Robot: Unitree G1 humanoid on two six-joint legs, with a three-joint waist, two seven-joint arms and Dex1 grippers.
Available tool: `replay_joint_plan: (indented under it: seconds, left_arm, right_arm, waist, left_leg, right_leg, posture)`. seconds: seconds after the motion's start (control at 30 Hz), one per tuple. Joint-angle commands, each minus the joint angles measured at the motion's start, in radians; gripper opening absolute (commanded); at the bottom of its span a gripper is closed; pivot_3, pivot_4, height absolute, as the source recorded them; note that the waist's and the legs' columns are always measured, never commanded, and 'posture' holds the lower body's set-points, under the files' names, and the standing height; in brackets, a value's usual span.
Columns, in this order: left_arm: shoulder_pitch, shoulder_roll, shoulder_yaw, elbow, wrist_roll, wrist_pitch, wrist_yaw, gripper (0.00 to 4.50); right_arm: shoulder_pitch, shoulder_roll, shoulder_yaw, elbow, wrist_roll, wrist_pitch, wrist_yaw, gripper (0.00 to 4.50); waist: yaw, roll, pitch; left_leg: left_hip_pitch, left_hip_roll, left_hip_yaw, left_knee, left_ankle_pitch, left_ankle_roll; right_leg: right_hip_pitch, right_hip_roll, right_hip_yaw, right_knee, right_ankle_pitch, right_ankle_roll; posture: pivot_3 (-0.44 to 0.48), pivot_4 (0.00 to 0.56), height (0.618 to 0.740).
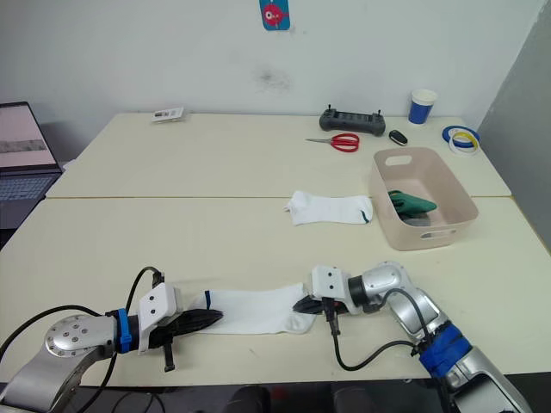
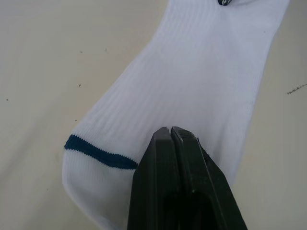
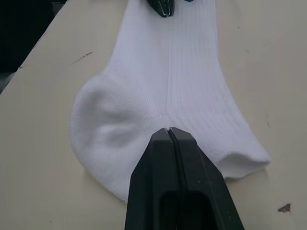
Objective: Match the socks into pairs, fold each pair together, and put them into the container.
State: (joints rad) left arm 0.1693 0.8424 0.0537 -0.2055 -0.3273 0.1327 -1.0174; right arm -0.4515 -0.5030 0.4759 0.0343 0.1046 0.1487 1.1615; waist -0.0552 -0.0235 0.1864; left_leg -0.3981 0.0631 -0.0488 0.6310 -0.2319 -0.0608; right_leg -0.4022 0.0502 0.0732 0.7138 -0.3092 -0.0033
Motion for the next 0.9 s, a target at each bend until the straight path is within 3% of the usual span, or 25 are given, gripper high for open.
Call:
replay_joint_plan:
  seconds: [0.03, 0.13, 0.23, 0.33, 0.43, 0.6, 0.73, 0.9]
  left_arm:
    - [-0.01, -0.014, 0.058, -0.054, -0.108, 0.082, -0.013, 0.03]
    - [-0.043, 0.0, 0.116, -0.101, -0.178, 0.159, 0.001, 0.03]
    - [-0.07, 0.016, 0.197, -0.119, -0.244, 0.251, 0.033, 0.0]
    - [-0.076, 0.015, 0.29, -0.067, -0.244, 0.286, 0.081, 0.64]
    - [-0.036, -0.024, 0.37, 0.001, -0.203, 0.249, 0.136, 1.55]
    - [0.039, -0.118, 0.419, 0.042, -0.152, 0.186, 0.22, 3.22]
    - [0.077, -0.188, 0.405, 0.043, -0.104, 0.14, 0.286, 4.48]
    - [0.004, -0.181, 0.402, 0.058, -0.113, 0.162, 0.306, 4.48]
  right_arm:
    - [0.017, -0.014, -0.084, -0.084, 0.083, 0.085, 0.001, 0.0]
    - [0.027, -0.029, -0.176, -0.2, 0.172, 0.179, -0.025, 0.0]
    - [0.042, -0.076, -0.275, -0.277, 0.219, 0.254, -0.065, 0.57]
    - [0.102, -0.146, -0.365, -0.279, 0.202, 0.251, -0.107, 1.64]
    - [0.203, -0.212, -0.437, -0.236, 0.164, 0.198, -0.138, 2.66]
    - [0.298, -0.194, -0.513, -0.237, 0.174, 0.19, -0.232, 4.47]
    - [0.329, -0.124, -0.529, -0.25, 0.183, 0.211, -0.317, 4.5]
    - [0.281, -0.098, -0.491, -0.261, 0.163, 0.21, -0.354, 4.5]
  waist:
    - [0.001, 0.0, 0.0]
    - [0.002, 0.0, 0.0]
    - [0.002, 0.0, 0.0]
    - [0.002, 0.0, 0.0]
    - [0.002, 0.0, 0.0]
    - [-0.006, 0.0, 0.0]
    - [-0.003, -0.001, 0.0]
    - [0.006, -0.001, 0.0]
  left_leg:
    - [0.0, 0.0, 0.0, 0.0, 0.0, 0.0]
    - [-0.002, 0.0, -0.001, 0.0, 0.0, 0.0]
    - [-0.002, 0.0, -0.002, 0.0, 0.0, 0.0]
    - [-0.002, 0.0, -0.001, 0.0, 0.0, 0.0]
    - [-0.002, 0.0, -0.001, 0.0, 0.0, 0.0]
    - [-0.001, 0.0, 0.001, -0.001, 0.0, 0.0]
    - [-0.001, 0.0, 0.0, 0.0, 0.0, 0.0]
    - [-0.001, -0.001, 0.0, 0.0, 0.0, -0.001]
  right_leg:
    - [0.0, 0.0, 0.0, 0.0, 0.0, 0.0]
    - [-0.001, 0.0, 0.0, 0.0, 0.0, 0.0]
    - [-0.001, 0.0, -0.001, 0.0, 0.0, 0.0]
    - [-0.001, 0.0, -0.001, 0.0, 0.0, 0.0]
    - [-0.001, 0.0, -0.001, -0.001, 0.0, 0.0]
    - [-0.002, -0.001, 0.002, -0.001, 0.0, 0.0]
    - [-0.001, -0.001, 0.003, 0.0, 0.0, 0.0]
    - [-0.001, -0.001, 0.003, 0.0, 0.0, 0.0]
  posture:
    - [0.0, 0.15, 0.74]
    - [0.0, 0.15, 0.74]
    - [0.0, 0.15, 0.74]
    - [0.0, 0.15, 0.74]
    - [0.0, 0.15, 0.74]
    - [0.0, 0.15, 0.74]
    - [0.0, 0.15, 0.74]
    - [0.0, 0.15, 0.74]
